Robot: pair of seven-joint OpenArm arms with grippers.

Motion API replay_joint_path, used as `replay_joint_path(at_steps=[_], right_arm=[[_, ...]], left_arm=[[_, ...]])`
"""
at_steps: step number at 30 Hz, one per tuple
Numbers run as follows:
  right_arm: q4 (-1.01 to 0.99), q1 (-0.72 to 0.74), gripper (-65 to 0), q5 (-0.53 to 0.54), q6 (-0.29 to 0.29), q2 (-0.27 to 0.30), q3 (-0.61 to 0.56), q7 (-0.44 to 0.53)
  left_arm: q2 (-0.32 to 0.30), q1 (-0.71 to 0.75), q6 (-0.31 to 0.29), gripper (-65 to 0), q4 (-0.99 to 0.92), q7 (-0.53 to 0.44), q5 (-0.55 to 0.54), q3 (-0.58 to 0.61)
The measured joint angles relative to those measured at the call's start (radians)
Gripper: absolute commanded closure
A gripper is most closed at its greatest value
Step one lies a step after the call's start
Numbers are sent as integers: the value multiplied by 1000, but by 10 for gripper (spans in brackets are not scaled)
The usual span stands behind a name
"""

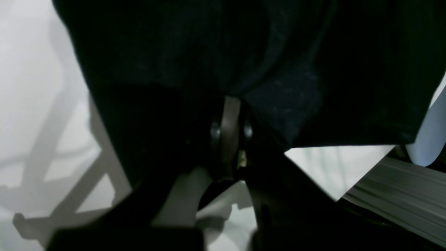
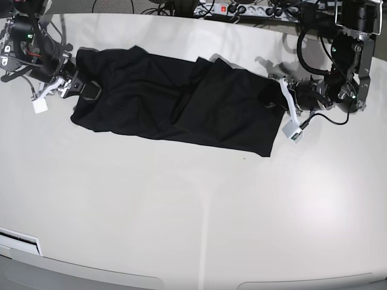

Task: Layout the t-shirt on the table in an organized manner, then fold the t-shirt properly
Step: 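Grasp the shirt's end with the right gripper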

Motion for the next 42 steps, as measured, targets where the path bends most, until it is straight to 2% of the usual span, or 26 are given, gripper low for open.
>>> replay_joint_path(at_steps=[4, 7, 9, 22, 23, 26, 27, 31, 37, 40, 42], right_arm=[[0, 0, -407, 15, 0, 8, 0, -5], [0, 0, -407, 119, 0, 15, 0, -84], [0, 0, -406, 185, 0, 15, 0, -90], [0, 2, -402, 179, 0, -2, 0, -89], [0, 3, -402, 171, 0, -5, 0, -89], [0, 2, -402, 30, 1, -8, 0, -42], [0, -1, -399, 13, 0, -8, 0, -25], [0, 3, -308, -48, 0, -7, -10, 13], [0, 1, -295, -73, 0, -7, -86, 68], [0, 4, -293, -72, 0, -7, -135, 77], [0, 10, -238, -71, 0, -7, -152, 76]], left_arm=[[0, 0, 0, 0, 0, 0, 0, 0], [0, 0, 0, 0, 0, 0, 0, 0], [0, 0, 0, 0, 0, 0, 0, 0], [0, 0, 0, 0, 0, 0, -38, 0], [0, 0, 0, 0, 0, 0, -38, 0], [0, -3, 0, 0, 0, 0, -38, 0], [0, -3, 0, 0, 0, 0, -37, 0], [0, -21, 0, 0, 0, 11, -45, 0], [0, -67, 0, 0, 0, 12, -130, 0], [0, -78, 0, 0, 0, 14, -136, 0], [0, -81, 0, 0, 0, 24, -143, 0]])
